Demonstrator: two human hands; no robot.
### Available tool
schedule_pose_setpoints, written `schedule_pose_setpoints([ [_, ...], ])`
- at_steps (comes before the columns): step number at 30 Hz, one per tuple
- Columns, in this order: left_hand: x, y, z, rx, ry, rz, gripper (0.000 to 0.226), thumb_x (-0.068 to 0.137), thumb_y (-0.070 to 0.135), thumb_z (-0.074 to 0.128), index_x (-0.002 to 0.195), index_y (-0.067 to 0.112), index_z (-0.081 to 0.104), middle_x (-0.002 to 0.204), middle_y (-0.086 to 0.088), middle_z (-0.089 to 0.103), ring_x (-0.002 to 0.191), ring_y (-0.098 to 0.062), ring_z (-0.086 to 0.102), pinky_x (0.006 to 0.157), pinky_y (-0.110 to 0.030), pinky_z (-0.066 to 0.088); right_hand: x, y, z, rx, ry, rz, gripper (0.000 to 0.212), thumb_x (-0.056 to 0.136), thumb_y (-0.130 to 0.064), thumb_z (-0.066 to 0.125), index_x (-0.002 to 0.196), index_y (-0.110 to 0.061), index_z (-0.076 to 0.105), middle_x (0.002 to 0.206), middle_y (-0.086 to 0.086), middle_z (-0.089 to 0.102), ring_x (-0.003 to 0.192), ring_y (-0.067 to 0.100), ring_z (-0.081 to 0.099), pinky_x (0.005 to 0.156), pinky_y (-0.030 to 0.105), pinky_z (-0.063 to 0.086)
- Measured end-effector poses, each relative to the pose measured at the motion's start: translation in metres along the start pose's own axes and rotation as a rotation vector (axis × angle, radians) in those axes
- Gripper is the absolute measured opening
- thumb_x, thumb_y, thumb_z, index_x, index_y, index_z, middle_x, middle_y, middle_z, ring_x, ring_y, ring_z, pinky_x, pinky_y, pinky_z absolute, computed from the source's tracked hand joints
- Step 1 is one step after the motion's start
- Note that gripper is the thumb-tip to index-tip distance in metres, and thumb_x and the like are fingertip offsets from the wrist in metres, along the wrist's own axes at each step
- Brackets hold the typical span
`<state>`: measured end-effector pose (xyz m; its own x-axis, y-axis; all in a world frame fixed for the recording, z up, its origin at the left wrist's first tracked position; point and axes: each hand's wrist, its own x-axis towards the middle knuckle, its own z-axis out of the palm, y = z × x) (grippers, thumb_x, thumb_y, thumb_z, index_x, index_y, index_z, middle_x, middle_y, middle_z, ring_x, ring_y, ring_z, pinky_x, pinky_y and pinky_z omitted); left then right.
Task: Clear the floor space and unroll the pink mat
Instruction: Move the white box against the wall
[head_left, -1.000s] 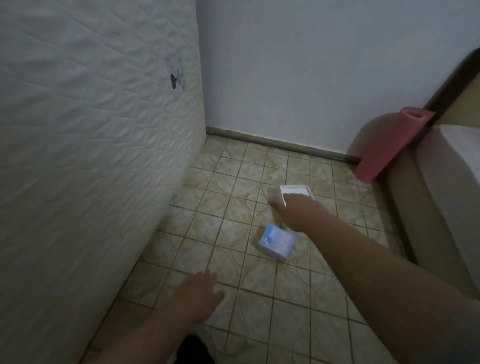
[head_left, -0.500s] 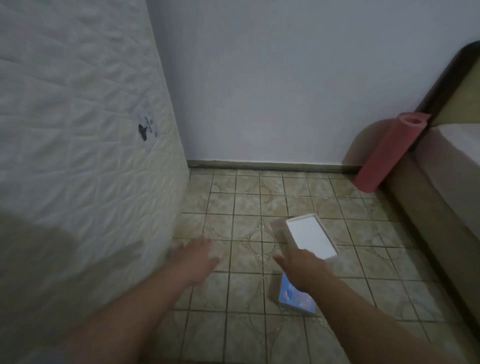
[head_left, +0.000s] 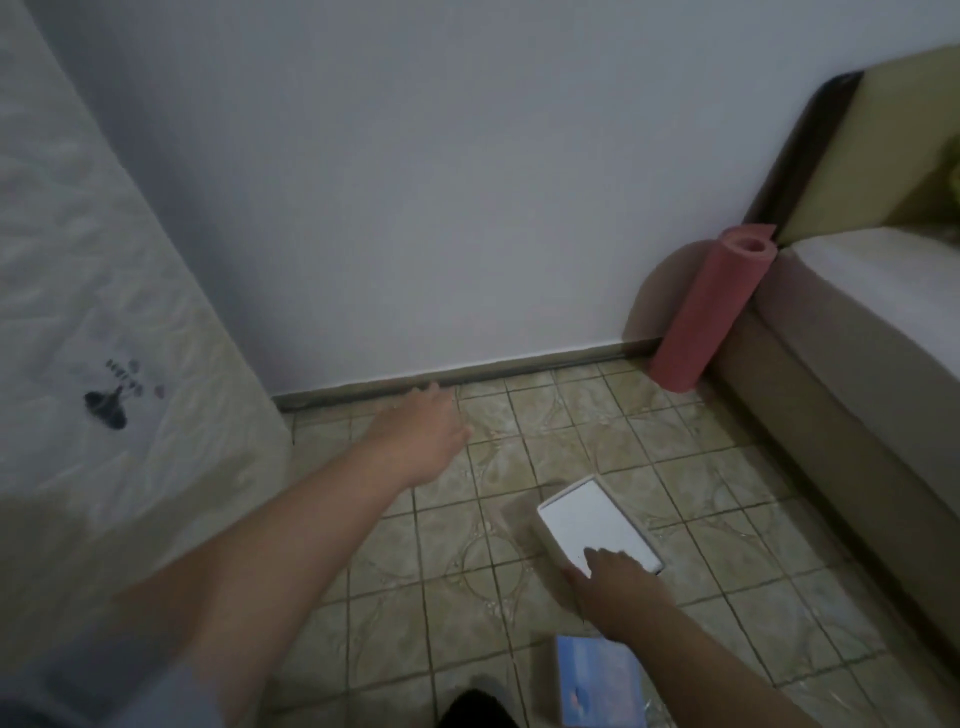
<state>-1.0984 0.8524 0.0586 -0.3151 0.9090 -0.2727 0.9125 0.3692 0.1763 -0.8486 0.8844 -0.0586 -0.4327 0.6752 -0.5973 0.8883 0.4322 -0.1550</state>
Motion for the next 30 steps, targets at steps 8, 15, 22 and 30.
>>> schedule_pose_setpoints([
  [8, 0.11, 0.016, 0.033, 0.038, -0.222, 0.16, 0.061, 0.097, 0.047, 0.03, 0.148, 0.014, 0.022, 0.158, -0.006, 0.021, 0.143, -0.021, 0.024, 0.115, -0.041, 0.018, 0.097, 0.028, -0.146, 0.055, 0.203, 0.162, 0.055, 0.098, -0.051, 0.023, 0.143, -0.023, 0.035, 0.146, 0.011, 0.042, 0.132, 0.03, 0.04, 0.104, 0.045, 0.037],
  [15, 0.174, 0.019, 0.058, 0.178, -0.416, 0.415, 0.064, 0.097, 0.05, 0.029, 0.15, 0.017, 0.016, 0.16, -0.004, 0.014, 0.145, -0.02, 0.017, 0.119, -0.041, 0.012, 0.124, 0.034, -0.239, 0.063, 0.383, 0.324, 0.056, 0.097, -0.052, 0.019, 0.138, -0.02, 0.041, 0.134, 0.016, 0.051, 0.119, 0.034, 0.05, 0.091, 0.045, 0.043],
  [22, 0.231, 0.012, 0.047, 0.408, -0.549, 0.688, 0.066, 0.097, 0.051, 0.028, 0.152, 0.017, 0.011, 0.161, -0.004, 0.007, 0.147, -0.02, 0.012, 0.12, -0.041, 0.008, 0.125, 0.018, -0.239, 0.28, 0.436, 0.622, 0.072, 0.093, -0.063, 0.019, 0.137, -0.011, 0.042, 0.14, 0.015, 0.048, 0.127, 0.033, 0.044, 0.098, 0.044, 0.04],
  [30, 0.317, 0.076, 0.019, 0.252, -0.397, 0.751, 0.061, 0.097, 0.043, 0.039, 0.149, 0.016, 0.021, 0.16, -0.006, 0.016, 0.146, -0.023, 0.02, 0.119, -0.041, 0.018, 0.12, 0.018, -0.129, 0.441, 0.342, 0.773, 0.065, 0.095, -0.058, 0.022, 0.141, -0.015, 0.035, 0.145, 0.01, 0.043, 0.133, 0.028, 0.038, 0.104, 0.044, 0.036],
])
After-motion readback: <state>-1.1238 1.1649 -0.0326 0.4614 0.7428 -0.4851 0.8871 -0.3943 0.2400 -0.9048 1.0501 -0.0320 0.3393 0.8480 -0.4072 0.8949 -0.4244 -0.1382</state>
